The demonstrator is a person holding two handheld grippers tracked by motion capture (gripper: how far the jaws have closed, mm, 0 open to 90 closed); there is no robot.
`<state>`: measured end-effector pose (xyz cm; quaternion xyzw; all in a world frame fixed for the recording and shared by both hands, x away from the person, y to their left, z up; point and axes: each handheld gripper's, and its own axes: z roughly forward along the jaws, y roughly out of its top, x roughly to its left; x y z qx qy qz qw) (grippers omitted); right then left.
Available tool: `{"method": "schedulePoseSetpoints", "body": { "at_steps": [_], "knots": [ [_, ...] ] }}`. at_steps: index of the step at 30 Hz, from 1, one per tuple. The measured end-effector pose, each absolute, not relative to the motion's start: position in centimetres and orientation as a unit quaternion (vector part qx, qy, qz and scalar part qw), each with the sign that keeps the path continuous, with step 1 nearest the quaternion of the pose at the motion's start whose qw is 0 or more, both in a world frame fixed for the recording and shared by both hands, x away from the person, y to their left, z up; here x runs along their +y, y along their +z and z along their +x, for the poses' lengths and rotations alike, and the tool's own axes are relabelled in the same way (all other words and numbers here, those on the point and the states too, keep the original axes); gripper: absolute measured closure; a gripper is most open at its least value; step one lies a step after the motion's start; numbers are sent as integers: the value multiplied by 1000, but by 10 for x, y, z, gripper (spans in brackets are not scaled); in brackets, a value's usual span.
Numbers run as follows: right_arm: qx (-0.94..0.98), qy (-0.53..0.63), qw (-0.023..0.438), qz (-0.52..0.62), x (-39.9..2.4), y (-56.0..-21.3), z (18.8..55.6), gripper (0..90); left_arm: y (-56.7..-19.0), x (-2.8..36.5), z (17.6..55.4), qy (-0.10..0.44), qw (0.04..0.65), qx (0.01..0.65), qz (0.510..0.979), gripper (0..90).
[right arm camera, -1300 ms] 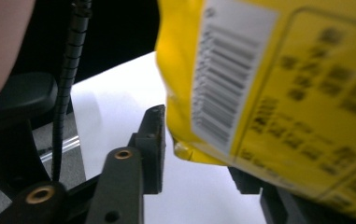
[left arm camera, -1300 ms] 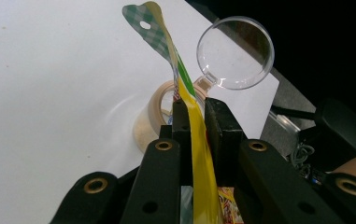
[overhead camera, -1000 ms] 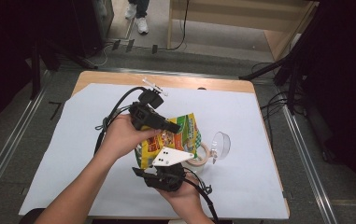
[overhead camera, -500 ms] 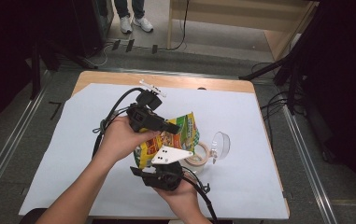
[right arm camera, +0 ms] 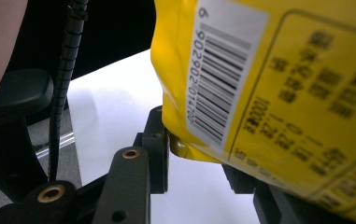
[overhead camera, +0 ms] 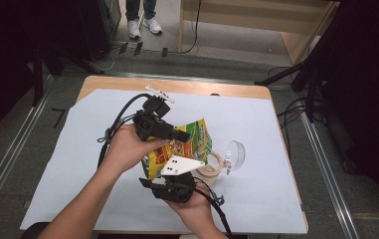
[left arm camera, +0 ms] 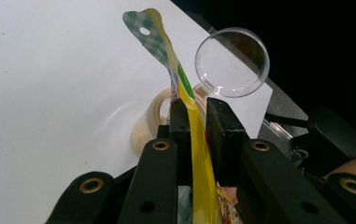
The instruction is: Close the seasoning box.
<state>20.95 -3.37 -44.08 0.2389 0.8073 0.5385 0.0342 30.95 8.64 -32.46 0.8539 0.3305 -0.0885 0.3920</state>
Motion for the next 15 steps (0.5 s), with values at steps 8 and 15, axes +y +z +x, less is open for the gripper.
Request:
{"method": "schedulePoseSetpoints", "body": {
  "at_steps": [8,15],
  "knots": [
    [804,542,25,243,-33,-441,209,675,-326,85,310,-89,391,330,855,813],
    [804,542,24,244,-34,-441,209,674,-325,85,310,-88,390,329,856,812]
  ]
}}
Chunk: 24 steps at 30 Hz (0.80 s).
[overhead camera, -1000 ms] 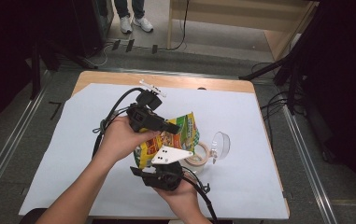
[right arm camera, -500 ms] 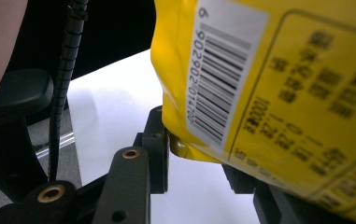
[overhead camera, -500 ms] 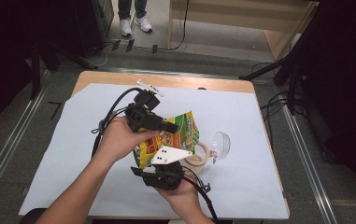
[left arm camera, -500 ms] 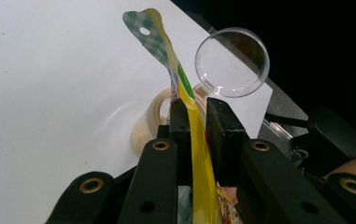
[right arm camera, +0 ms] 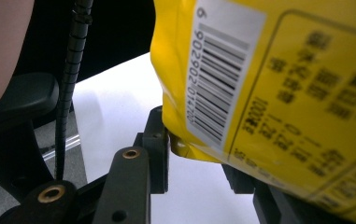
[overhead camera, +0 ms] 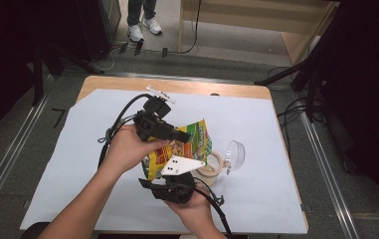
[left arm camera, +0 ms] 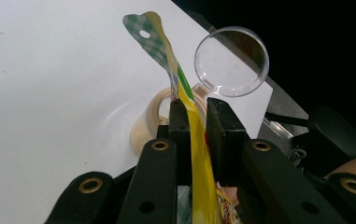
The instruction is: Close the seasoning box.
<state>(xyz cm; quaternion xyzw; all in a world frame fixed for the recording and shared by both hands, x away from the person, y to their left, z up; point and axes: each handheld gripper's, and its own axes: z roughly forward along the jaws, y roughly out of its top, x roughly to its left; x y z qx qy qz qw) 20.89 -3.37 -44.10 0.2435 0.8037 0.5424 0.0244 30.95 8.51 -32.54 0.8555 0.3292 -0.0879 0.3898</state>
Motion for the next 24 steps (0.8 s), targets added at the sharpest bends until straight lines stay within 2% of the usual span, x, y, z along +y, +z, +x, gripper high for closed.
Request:
{"method": "schedulePoseSetpoints", "body": {
  "at_steps": [24],
  "knots": [
    [802,545,22,243,-33,-438,208,674,-328,86,318,-110,386,337,852,803]
  ]
}}
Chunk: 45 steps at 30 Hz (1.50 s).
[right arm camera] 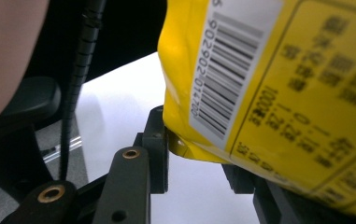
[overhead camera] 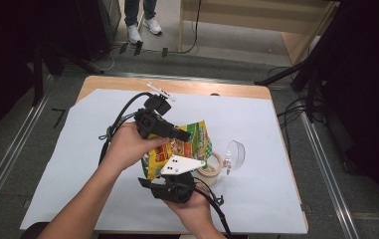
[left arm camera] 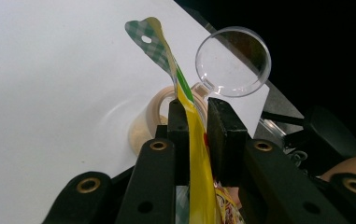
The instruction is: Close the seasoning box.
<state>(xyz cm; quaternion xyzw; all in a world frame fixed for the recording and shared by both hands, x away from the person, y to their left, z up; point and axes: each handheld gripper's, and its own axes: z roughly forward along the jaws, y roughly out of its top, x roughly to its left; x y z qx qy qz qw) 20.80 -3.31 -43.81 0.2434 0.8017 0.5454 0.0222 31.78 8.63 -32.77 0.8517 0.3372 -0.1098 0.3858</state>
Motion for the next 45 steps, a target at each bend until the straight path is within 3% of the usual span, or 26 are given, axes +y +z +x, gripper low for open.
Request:
{"method": "schedulePoseSetpoints", "body": {
  "at_steps": [45],
  "knots": [
    [806,541,31,237,-32,-439,208,678,-325,88,315,-98,383,332,857,813]
  ]
}}
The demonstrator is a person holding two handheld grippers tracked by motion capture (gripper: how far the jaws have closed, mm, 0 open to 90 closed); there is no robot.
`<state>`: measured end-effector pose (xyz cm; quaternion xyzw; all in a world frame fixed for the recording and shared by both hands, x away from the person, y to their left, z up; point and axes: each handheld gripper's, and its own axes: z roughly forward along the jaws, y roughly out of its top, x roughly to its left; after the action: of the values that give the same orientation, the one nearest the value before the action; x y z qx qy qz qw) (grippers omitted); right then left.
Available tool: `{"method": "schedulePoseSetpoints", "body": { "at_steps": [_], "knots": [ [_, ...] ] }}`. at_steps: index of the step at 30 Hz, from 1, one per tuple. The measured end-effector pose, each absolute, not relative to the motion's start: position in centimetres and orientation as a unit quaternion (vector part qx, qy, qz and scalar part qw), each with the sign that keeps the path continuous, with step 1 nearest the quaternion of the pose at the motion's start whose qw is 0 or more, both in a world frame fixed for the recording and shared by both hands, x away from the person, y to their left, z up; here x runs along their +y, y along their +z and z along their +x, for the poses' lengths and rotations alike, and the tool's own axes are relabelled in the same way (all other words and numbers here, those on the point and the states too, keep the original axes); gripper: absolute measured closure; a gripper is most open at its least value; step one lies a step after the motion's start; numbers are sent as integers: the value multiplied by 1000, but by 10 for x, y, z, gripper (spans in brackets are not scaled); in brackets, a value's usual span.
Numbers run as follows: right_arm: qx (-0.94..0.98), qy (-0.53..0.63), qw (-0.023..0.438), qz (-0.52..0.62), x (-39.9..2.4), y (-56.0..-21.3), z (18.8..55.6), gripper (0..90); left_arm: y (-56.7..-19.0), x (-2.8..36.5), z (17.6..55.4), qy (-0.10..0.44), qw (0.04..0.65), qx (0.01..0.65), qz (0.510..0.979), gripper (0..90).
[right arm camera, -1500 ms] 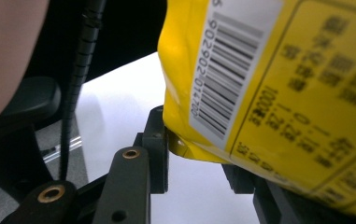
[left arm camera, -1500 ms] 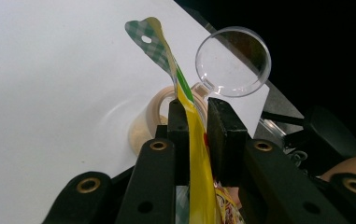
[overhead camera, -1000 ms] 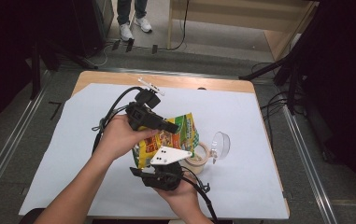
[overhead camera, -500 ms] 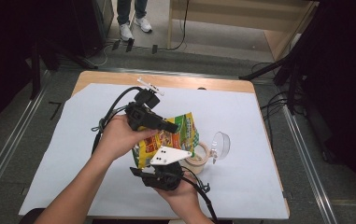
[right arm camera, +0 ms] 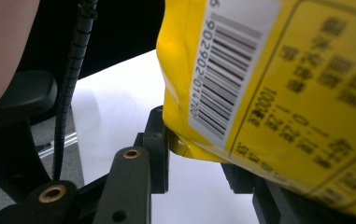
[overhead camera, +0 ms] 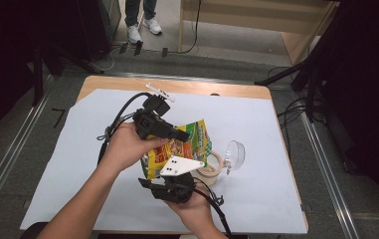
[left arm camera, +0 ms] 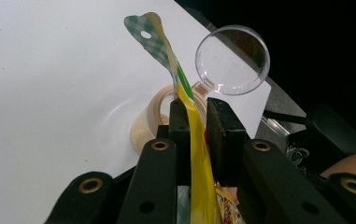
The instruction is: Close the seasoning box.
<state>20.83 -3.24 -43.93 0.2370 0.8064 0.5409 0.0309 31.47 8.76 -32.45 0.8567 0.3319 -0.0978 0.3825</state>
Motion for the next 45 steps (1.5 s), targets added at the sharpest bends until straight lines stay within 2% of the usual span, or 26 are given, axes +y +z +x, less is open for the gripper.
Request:
{"method": "schedulePoseSetpoints", "body": {
  "at_steps": [7,14,45],
  "knots": [
    [799,551,26,238,-33,-439,206,679,-327,87,317,-100,380,336,856,817],
    [797,552,20,244,-34,-440,208,685,-320,79,307,-74,376,324,865,817],
    [795,550,32,255,-33,-438,205,661,-322,85,313,-75,380,335,859,836]
  ]
}}
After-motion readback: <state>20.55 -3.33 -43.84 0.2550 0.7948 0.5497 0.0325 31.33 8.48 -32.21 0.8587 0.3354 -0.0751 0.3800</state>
